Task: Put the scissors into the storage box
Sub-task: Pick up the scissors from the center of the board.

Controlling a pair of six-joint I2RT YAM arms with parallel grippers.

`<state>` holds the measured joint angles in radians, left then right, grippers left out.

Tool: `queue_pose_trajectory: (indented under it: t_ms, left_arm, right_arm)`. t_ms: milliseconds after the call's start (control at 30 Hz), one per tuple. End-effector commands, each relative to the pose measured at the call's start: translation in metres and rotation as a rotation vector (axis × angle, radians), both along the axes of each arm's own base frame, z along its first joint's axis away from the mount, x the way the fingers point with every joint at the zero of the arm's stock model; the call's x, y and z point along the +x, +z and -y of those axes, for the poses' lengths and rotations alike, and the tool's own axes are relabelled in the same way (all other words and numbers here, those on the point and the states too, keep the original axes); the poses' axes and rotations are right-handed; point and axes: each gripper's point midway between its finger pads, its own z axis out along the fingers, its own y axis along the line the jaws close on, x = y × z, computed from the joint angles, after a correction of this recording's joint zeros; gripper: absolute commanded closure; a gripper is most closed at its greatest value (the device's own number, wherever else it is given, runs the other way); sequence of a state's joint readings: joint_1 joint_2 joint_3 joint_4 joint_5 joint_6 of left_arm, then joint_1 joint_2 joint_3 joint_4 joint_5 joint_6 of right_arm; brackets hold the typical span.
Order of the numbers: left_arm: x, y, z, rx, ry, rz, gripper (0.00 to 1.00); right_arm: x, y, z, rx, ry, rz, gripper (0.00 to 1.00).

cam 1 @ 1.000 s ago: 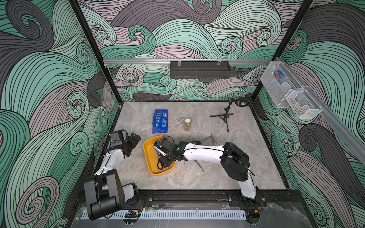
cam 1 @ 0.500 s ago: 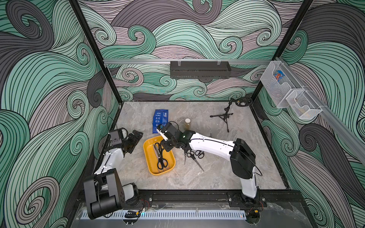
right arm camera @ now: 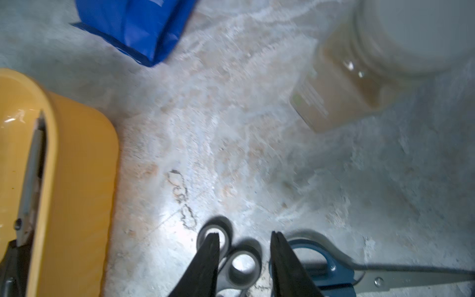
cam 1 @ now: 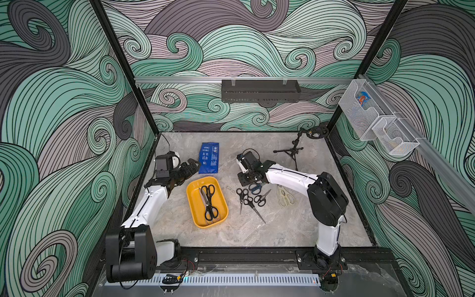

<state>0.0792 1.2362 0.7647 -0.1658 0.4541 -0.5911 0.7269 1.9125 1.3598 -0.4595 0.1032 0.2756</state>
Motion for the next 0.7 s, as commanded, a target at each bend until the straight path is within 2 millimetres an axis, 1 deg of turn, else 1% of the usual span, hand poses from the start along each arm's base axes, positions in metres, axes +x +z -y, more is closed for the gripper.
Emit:
queue_pose_trajectory:
  t_ms: [0, 100, 167, 267, 400, 500, 667]
  left_arm:
    - [0.0, -0.002, 0.006, 0.049, -0.045, -0.011, 0.02]
    - [-0.003, -0.008, 0.013, 0.068, -0.085, -0.037, 0.02]
    - [-0.006, -0.013, 0.018, 0.084, -0.111, -0.056, 0.02]
    - [-0.009, -0.019, 0.019, 0.107, -0.116, -0.077, 0.02]
    - [-0.011, -0.019, 0.019, 0.115, -0.115, -0.077, 0.02]
    - [-0.012, -0.019, 0.019, 0.118, -0.117, -0.075, 0.02]
    - [-0.013, -0.02, 0.018, 0.126, -0.113, -0.081, 0.02]
  right_arm:
    - [-0.011, 0.003, 0.008, 0.019, -0.005, -0.03, 0.67]
    - [-0.019, -0.009, 0.016, -0.003, -0.001, -0.07, 0.69]
    - [-0.027, -0.017, 0.017, -0.001, 0.004, -0.108, 0.7]
    - [-0.034, -0.023, 0.019, 0.0, -0.001, -0.136, 0.7]
    - [-0.035, -0.026, 0.02, -0.002, -0.01, -0.144, 0.75]
    - [-0.035, -0.028, 0.021, -0.006, -0.013, -0.145, 0.75]
    - [-0.037, -0.036, 0.023, -0.019, -0.013, -0.162, 0.75]
